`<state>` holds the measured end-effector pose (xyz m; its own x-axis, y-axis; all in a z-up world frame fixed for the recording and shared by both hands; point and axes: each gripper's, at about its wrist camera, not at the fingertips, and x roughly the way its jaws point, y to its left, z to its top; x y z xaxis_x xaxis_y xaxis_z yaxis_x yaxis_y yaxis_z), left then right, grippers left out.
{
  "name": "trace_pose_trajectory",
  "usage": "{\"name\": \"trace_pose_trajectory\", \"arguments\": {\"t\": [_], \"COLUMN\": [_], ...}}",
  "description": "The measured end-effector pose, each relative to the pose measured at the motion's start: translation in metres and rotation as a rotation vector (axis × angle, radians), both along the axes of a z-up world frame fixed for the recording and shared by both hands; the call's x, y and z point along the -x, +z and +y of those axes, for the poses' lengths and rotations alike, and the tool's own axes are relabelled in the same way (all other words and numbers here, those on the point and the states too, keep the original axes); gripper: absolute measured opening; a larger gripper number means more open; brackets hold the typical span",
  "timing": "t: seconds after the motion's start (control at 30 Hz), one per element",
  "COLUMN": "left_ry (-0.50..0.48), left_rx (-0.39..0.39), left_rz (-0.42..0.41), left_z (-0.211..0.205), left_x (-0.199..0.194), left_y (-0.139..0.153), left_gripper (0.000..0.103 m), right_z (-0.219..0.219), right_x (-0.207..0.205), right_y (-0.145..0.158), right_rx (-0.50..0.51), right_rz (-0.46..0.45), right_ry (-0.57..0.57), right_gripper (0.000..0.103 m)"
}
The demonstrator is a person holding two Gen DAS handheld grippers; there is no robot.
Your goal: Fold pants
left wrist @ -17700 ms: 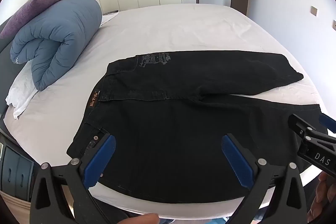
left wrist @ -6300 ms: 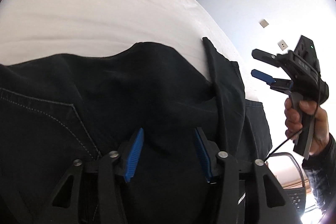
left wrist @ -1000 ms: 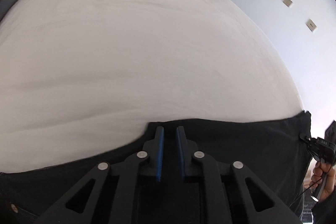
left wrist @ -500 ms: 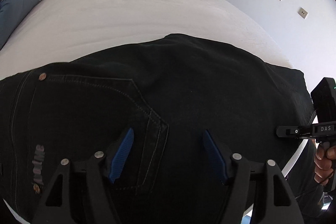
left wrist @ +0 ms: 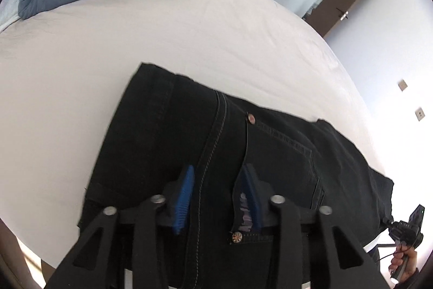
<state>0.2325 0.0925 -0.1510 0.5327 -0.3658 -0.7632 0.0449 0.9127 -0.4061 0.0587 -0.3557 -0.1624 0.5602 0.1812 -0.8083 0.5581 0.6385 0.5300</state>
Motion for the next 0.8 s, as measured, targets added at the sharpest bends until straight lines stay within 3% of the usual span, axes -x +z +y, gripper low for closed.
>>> {"name": "trace_pose_trajectory", "arguments": {"t": [0.07, 0.2, 0.3, 0.4, 0.43, 0.5, 0.57, 0.63, 0.73, 0.8], "left_ry": [-0.042, -0.25, -0.384, -0.393, -0.381, -0.378, -0.367, -0.337, -0.281, -0.27], "left_rx": [0.021, 0.061, 0.019, -0.018, -0.058, -0.045, -0.022, -0.002, 0.139, 0.092], "left_rz": [-0.072, -0.09, -0.051, 0.045, 0.067, 0.054, 0.062, 0.086, 0.138, 0.115], "left_z": [-0.023, -0.109, -0.175, -0.214, -0.21, -0.192, -0.172, -0.152, -0.119, -0.118], "left_x": [-0.001, -0.025, -0.046, -0.069, -0.082, -0.082, -0.084, -0.087, -0.092, -0.087], "left_y": [0.022, 0.034, 0.017, -0.015, -0.031, -0.051, -0.05, -0.057, -0.064, -0.057], "left_gripper": [0.071, 0.073, 0.073, 0.072, 0.064, 0.054, 0.03, 0.01, 0.005, 0.005], "right_z": [0.005, 0.047, 0.079, 0.098, 0.101, 0.081, 0.051, 0.009, -0.067, -0.107], "right_x": [-0.001, -0.032, -0.064, -0.091, -0.098, -0.097, -0.086, -0.069, -0.021, 0.015], "right_y": [0.008, 0.016, 0.011, 0.0, -0.007, -0.02, -0.032, -0.049, -0.055, -0.049], "right_rx": [-0.004, -0.071, -0.127, -0.169, -0.176, -0.149, -0.157, -0.237, -0.254, -0.208], "right_rz": [-0.03, -0.118, -0.147, -0.172, -0.162, -0.12, -0.111, -0.159, -0.231, -0.25], "right_ry": [0.029, 0.182, 0.285, 0.351, 0.347, 0.292, 0.193, 0.06, -0.134, -0.253], "right_gripper": [0.004, 0.004, 0.004, 0.004, 0.004, 0.004, 0.003, 0.001, 0.0, 0.0]}}
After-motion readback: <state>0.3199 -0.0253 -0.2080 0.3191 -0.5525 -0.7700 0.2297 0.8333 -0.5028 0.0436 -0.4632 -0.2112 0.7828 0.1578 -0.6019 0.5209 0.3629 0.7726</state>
